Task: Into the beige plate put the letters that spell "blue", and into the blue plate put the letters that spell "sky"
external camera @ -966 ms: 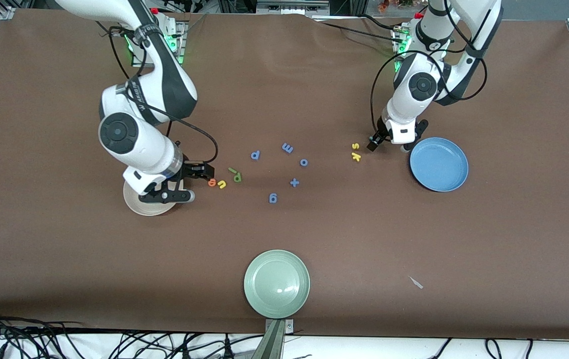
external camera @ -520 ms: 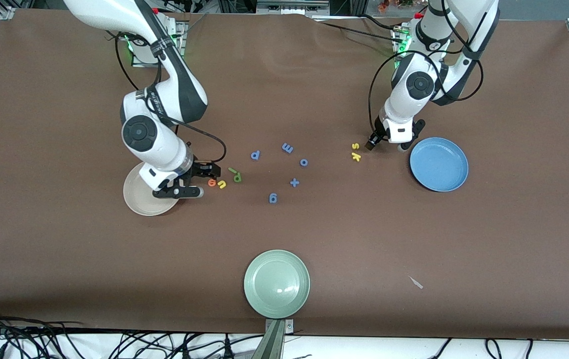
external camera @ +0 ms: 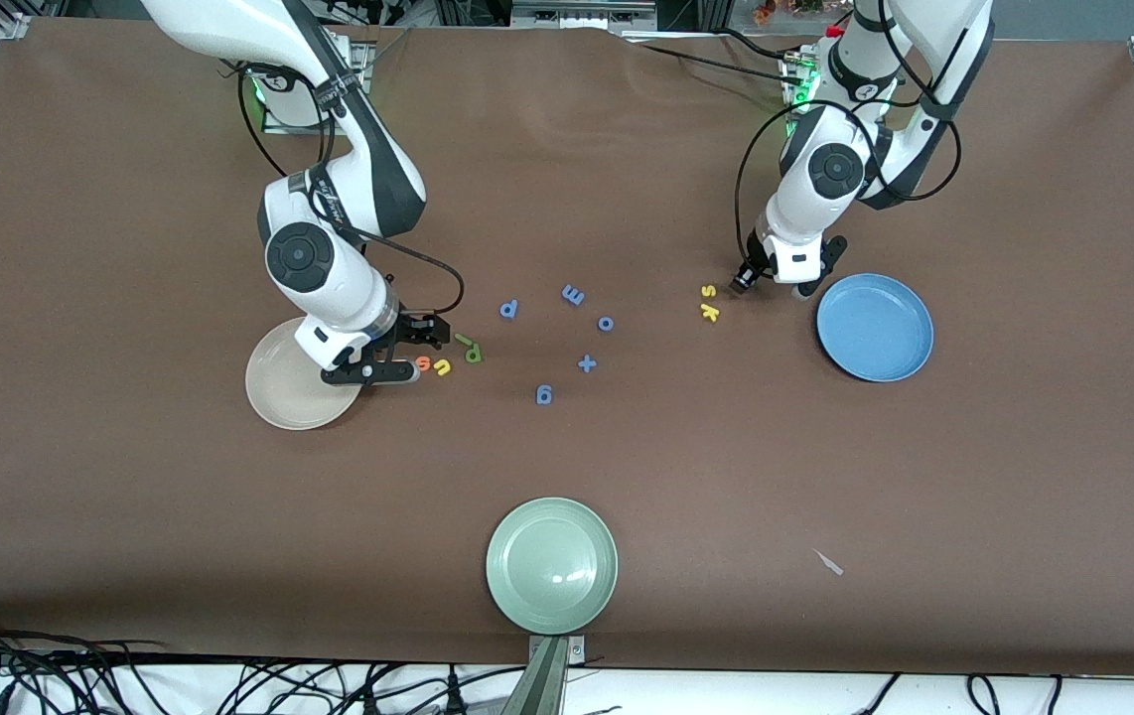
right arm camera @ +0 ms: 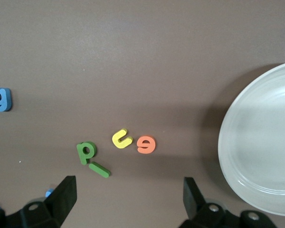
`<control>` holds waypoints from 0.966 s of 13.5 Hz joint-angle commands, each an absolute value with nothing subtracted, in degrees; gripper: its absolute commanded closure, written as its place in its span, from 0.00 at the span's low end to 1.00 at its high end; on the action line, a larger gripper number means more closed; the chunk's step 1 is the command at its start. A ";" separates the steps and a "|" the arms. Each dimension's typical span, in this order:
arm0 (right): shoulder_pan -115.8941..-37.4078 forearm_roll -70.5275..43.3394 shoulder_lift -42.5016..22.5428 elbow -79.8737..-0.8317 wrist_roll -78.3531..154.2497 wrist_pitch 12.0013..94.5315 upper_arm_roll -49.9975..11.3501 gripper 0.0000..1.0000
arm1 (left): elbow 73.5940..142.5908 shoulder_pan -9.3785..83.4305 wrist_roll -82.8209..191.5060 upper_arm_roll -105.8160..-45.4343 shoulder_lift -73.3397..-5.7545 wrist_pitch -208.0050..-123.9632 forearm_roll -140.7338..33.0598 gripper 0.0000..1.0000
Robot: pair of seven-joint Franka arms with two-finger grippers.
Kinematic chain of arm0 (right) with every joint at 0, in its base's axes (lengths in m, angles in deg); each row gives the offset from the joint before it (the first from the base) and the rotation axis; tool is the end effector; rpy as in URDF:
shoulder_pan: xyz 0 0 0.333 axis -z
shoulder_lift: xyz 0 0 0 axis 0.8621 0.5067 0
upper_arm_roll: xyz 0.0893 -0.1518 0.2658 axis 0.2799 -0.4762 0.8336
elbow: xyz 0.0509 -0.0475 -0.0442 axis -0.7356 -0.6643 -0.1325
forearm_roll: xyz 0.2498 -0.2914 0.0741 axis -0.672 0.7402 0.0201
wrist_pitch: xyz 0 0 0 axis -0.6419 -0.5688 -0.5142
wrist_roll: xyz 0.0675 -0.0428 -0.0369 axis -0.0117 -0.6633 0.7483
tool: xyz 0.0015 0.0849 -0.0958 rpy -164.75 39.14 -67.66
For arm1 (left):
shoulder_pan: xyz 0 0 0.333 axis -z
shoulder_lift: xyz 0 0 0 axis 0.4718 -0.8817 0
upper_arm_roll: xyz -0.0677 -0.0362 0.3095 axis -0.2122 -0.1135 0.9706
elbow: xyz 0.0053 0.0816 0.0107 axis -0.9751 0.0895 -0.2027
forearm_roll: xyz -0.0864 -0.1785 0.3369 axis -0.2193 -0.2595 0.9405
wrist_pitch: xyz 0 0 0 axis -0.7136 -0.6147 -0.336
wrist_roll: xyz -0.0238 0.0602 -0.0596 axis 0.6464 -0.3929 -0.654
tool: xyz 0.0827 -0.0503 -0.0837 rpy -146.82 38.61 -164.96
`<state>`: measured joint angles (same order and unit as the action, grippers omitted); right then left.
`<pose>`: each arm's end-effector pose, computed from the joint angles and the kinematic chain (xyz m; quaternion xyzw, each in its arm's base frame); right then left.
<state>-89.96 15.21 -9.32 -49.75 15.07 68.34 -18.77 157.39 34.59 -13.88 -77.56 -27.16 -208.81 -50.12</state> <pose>0.5632 0.2777 0.2636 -0.9990 -0.0235 0.0276 0.0275 0.3855 -0.2003 0.1611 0.8917 0.4491 -0.0520 0.0231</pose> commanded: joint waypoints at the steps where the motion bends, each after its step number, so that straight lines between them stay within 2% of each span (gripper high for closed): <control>1: -90.58 16.74 -11.12 -51.55 15.16 69.13 -18.80 0.01 | 157.88 34.48 -12.68 -77.87 -27.37 -209.66 -51.17 0.51; 5: -90.58 16.92 -11.03 -54.08 15.69 69.83 -19.06 0.01 | 157.88 34.48 -12.60 -77.87 -27.46 -209.66 -51.17 0.55; 10: -90.58 16.92 -10.51 -64.10 17.10 83.35 -19.06 0.01 | 157.79 34.48 -12.60 -77.87 -27.90 -209.66 -51.17 0.70; 13: -90.67 16.92 -9.10 -64.82 17.10 84.77 -18.89 0.01 | 157.79 34.48 -12.68 -77.87 -27.90 -209.66 -51.17 0.77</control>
<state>-90.39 15.97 -8.97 -63.71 16.58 83.24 -18.91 157.50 34.58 -13.85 -77.58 -27.90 -208.83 -50.12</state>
